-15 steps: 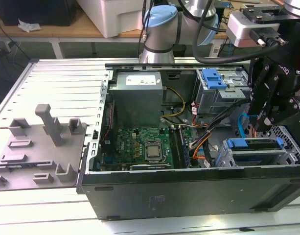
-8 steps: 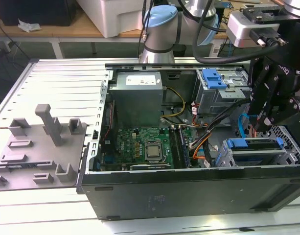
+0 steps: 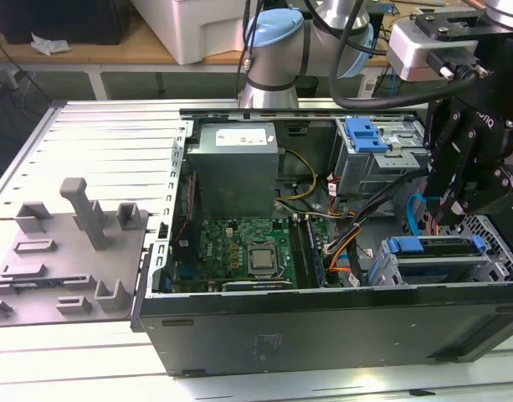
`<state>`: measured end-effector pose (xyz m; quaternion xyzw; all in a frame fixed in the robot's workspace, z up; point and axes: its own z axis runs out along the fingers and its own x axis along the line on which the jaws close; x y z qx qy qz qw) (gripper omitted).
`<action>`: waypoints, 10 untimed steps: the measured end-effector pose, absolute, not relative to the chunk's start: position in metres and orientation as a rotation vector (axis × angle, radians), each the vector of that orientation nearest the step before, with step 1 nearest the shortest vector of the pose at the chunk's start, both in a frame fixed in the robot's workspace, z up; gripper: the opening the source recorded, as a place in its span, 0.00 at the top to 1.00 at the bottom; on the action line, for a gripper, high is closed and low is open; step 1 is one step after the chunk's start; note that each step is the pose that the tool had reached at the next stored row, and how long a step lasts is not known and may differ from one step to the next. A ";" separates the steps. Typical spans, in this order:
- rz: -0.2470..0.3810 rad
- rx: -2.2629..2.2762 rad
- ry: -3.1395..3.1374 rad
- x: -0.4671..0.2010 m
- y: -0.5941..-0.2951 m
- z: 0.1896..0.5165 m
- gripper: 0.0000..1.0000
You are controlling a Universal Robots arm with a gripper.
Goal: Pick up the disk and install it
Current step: 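Insert the first disk wire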
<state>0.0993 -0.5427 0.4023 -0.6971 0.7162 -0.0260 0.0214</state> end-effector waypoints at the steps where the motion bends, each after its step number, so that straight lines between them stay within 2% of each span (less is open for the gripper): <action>1: -0.081 -2.161 2.220 0.099 -0.543 0.402 0.56; 3: -0.081 -2.161 2.220 0.099 -0.542 0.402 0.56; 7: -0.163 -2.200 2.254 0.101 -0.524 0.402 0.56; 10: -0.178 -2.206 2.260 0.102 -0.514 0.402 0.56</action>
